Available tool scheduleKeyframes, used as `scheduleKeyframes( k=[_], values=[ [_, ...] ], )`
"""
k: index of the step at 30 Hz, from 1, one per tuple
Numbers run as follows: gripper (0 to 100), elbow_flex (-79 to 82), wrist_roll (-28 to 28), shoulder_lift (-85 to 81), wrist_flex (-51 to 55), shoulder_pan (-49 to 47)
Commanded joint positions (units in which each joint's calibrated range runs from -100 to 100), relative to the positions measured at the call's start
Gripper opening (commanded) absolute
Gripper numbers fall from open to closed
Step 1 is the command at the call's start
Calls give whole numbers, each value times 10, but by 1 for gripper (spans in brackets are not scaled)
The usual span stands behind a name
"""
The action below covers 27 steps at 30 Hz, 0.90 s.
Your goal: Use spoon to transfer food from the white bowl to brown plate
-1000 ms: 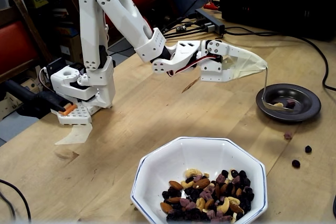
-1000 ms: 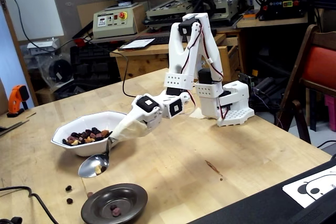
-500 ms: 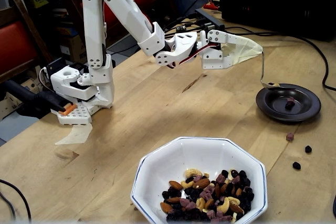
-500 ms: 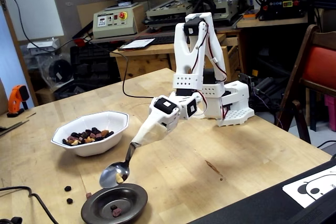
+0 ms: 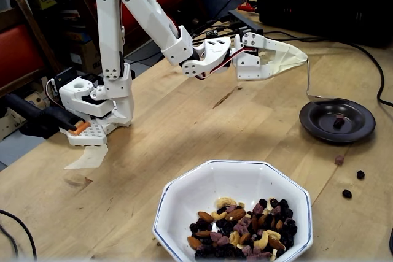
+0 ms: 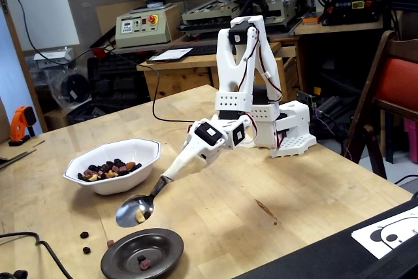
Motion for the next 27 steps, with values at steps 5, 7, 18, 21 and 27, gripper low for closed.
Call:
scheduleKeyframes(
  k=[5,7,18,21,27],
  values=[
    [2,-25,38,-11,-8,-7],
    [2,-25,48,-10,-8,-7],
    [3,-26,57,-16,-8,-3],
    [3,-28,53,-17,-8,-3],
    [3,-33,-2,-19,-8,-7]
  ],
)
